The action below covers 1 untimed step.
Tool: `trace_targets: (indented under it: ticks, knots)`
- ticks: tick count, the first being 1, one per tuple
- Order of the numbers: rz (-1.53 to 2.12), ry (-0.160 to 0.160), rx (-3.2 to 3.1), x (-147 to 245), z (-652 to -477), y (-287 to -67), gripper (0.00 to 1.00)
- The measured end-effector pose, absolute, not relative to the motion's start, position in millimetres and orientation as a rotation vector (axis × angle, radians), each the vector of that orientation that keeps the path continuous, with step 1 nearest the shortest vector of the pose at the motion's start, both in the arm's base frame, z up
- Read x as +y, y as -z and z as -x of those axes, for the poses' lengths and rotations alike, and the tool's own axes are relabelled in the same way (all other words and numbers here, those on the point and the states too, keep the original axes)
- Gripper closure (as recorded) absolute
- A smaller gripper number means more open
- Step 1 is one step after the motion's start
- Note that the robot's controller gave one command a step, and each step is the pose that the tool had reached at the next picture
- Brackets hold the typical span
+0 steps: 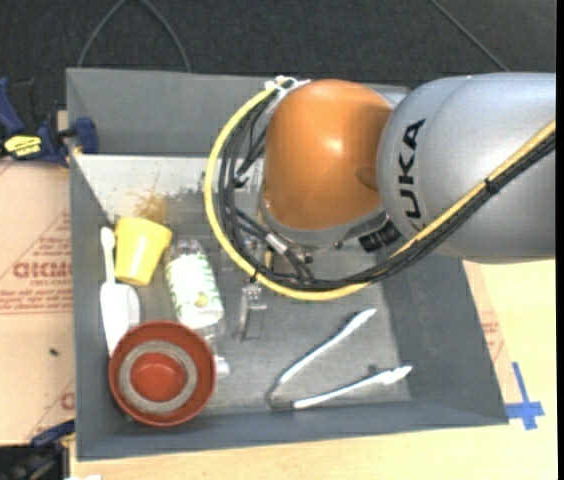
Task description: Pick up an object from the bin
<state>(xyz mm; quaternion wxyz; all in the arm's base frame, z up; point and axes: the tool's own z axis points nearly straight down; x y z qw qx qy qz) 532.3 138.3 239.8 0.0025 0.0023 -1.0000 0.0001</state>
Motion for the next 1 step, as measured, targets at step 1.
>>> trace_targets:
  ticks: [1]
  knots:
    - [0.001,0.002,-3.145,137.3,-533.6,-244.5,0.00]
